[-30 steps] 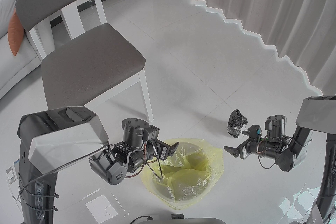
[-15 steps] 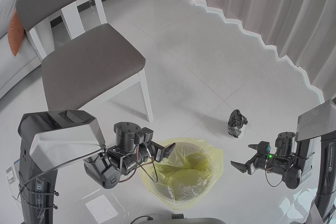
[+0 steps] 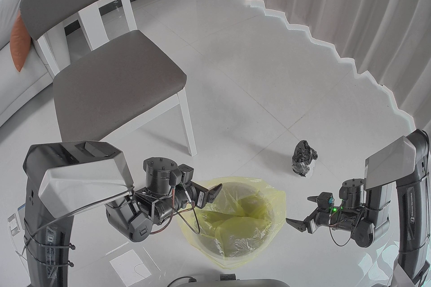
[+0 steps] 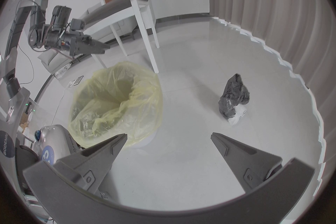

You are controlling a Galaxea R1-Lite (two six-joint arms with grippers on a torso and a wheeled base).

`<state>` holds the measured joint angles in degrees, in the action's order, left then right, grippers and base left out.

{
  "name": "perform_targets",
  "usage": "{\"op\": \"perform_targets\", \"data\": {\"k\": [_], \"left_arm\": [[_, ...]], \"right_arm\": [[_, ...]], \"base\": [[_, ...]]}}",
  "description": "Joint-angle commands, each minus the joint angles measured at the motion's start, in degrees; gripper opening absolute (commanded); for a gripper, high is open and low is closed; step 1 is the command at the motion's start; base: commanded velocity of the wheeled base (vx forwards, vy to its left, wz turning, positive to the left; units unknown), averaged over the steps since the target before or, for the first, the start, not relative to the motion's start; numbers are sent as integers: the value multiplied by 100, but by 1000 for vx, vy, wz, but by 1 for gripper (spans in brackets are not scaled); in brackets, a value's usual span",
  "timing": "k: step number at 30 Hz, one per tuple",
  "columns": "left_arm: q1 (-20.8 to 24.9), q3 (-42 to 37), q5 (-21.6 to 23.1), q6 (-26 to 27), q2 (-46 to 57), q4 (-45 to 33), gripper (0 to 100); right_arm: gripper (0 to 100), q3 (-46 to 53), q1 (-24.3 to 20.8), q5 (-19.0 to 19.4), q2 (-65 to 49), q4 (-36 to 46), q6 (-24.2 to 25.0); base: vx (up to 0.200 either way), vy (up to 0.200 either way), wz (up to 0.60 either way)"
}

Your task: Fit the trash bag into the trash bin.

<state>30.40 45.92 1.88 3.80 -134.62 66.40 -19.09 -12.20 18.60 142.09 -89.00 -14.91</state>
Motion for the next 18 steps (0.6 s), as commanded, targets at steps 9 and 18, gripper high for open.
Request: {"op": "perform_targets", "data": {"k": [9,18], "left_arm": [[1,-4,-3,-2,15,4,100],[1,31,-3,-11,-3,13,100]], "right_arm": [[100,-1062,-98,3,73,1245,-3],[100,-2371,-98,3,205,2590,-12]], "base": [[0,0,0],[0,0,0]]}}
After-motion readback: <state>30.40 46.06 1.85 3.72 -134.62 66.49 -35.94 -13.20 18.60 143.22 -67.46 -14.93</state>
